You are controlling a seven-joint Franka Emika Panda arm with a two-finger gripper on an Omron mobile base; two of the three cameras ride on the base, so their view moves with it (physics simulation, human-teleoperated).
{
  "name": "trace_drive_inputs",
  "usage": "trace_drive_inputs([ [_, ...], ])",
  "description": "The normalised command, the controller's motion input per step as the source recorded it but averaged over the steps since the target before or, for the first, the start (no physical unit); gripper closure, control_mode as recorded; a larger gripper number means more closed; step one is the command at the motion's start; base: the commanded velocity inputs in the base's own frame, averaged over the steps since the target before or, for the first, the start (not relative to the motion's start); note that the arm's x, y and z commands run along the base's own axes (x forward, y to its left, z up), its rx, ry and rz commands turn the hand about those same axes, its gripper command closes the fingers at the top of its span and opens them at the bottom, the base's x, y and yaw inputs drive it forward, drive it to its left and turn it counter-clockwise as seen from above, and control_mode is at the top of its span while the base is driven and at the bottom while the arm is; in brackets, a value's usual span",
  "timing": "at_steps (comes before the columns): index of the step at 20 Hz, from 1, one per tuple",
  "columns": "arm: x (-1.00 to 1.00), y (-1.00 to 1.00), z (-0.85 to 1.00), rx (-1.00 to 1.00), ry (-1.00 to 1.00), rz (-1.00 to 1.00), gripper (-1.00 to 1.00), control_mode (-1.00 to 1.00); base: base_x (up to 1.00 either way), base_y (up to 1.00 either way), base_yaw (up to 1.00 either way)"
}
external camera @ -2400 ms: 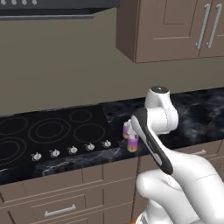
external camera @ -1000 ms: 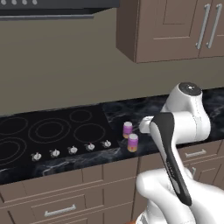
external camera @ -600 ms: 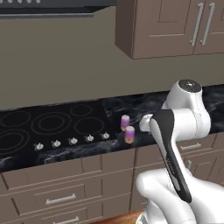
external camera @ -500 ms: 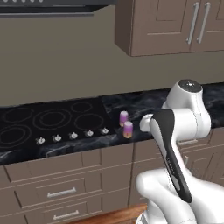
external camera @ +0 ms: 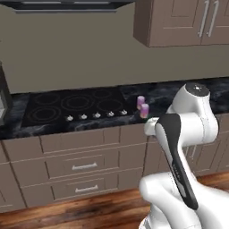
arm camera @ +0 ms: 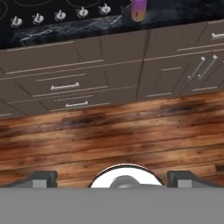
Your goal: Four empty soda cans are scattered around the kitchen. Gather all the cans and cluster them next to the stove for recycling.
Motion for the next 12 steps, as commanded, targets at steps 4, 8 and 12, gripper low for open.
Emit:
trace_drive_inputs([
  [4, 0.00, 0.00, 0.00, 0.00, 0.00, 0.00, -1.00, 1.00, -0.19, 0.48, 0.41],
  [8, 0.00, 0.00, 0.00, 0.00, 0.00, 0.00, -1.00, 1.00, -0.18, 0.14, 0.50],
  [12, 0.00, 0.00, 0.00, 0.00, 0.00, 0.00, -1.00, 1.00, -0.13, 0.07, 0.50],
])
